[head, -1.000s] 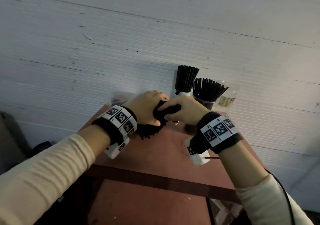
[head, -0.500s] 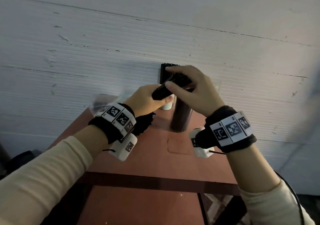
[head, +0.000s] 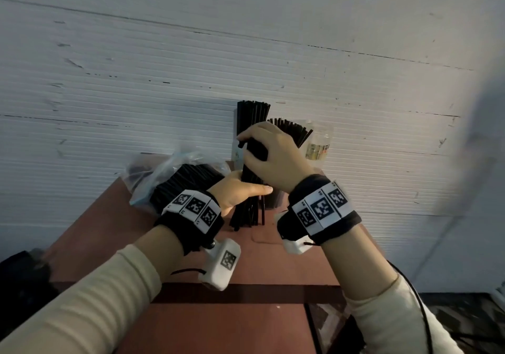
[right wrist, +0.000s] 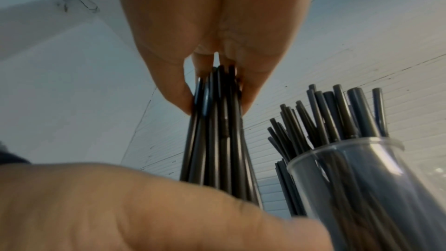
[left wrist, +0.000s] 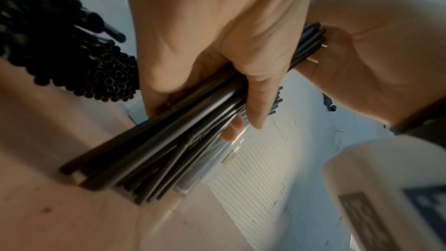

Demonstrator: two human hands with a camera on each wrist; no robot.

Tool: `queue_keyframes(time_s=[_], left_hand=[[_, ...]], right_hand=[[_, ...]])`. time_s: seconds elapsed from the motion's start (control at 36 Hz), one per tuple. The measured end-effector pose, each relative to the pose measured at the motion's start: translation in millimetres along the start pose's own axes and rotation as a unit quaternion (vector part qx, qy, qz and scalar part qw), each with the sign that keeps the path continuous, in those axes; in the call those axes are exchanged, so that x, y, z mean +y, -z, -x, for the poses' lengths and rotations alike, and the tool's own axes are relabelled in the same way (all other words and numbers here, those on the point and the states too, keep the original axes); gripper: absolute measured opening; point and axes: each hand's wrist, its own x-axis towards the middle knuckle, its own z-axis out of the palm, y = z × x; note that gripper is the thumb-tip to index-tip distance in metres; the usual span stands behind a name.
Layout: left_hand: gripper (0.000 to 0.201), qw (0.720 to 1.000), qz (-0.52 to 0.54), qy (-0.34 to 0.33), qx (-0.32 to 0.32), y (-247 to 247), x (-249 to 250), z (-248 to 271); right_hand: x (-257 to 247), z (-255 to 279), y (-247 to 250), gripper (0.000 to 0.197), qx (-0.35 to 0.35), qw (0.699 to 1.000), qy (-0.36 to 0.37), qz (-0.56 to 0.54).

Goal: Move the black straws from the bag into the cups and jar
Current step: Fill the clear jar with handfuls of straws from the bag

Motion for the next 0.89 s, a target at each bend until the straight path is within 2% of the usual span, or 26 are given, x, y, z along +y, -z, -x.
queue_keyframes(time_s=[0.11, 0.22, 0.33, 0.42, 0.53, 0.61, 0.69, 0.81, 0.89], left_hand=[[0.014, 0.999, -0.038, 0.009, -0.007, 0.7, -6.7, 0.9], [0.029, 0.997, -0.07, 0.022, 0.016, -0.2, -4.6, -0.1], [0.027, 0.998, -0.048, 0.016, 0.026, 0.7, -4.8, 2.4], [0.035, 0.996, -0.083, 0.026, 0.014, 3.5, -6.9, 3.2], [0.031, 0.993, -0.116, 0.012, 0.005, 4.3, -6.5, 6.5], [0.032, 0.994, -0.109, -0.001, -0.008, 2.8, -5.7, 9.3], [0.031, 0.995, -0.095, -0.004, 0.007, 2.2, -3.6, 10.1], [0.034, 0.996, -0.078, -0.022, 0.044, 3.6, 2.9, 13.4], [0.025, 0.99, -0.111, -0.081, -0.006, 6.8, 15.3, 20.0]], right_hand=[[-1.3, -0.9, 0.0, 0.027, 0.023, 1.0, 0.005, -0.014], [-2.5, -1.3, -1.4, 0.014, 0.043, 0.999, 0.002, -0.015], [-1.9, 0.0, -3.2, 0.02, 0.056, 0.998, 0.013, -0.019], [-0.1, 1.2, -6.6, 0.018, 0.025, 0.999, 0.027, -0.003], [1.4, 3.0, -8.3, 0.018, 0.047, 0.999, 0.012, -0.002], [-0.5, 5.4, -8.7, 0.019, 0.034, 0.999, 0.007, -0.007], [-3.3, 7.4, -5.1, 0.038, 0.043, 0.999, 0.004, -0.004], [-5.5, 12.3, 8.6, 0.07, 0.096, 0.994, -0.049, 0.01], [-3.8, 18.7, 17.8, 0.086, 0.051, 0.994, -0.091, -0.014]])
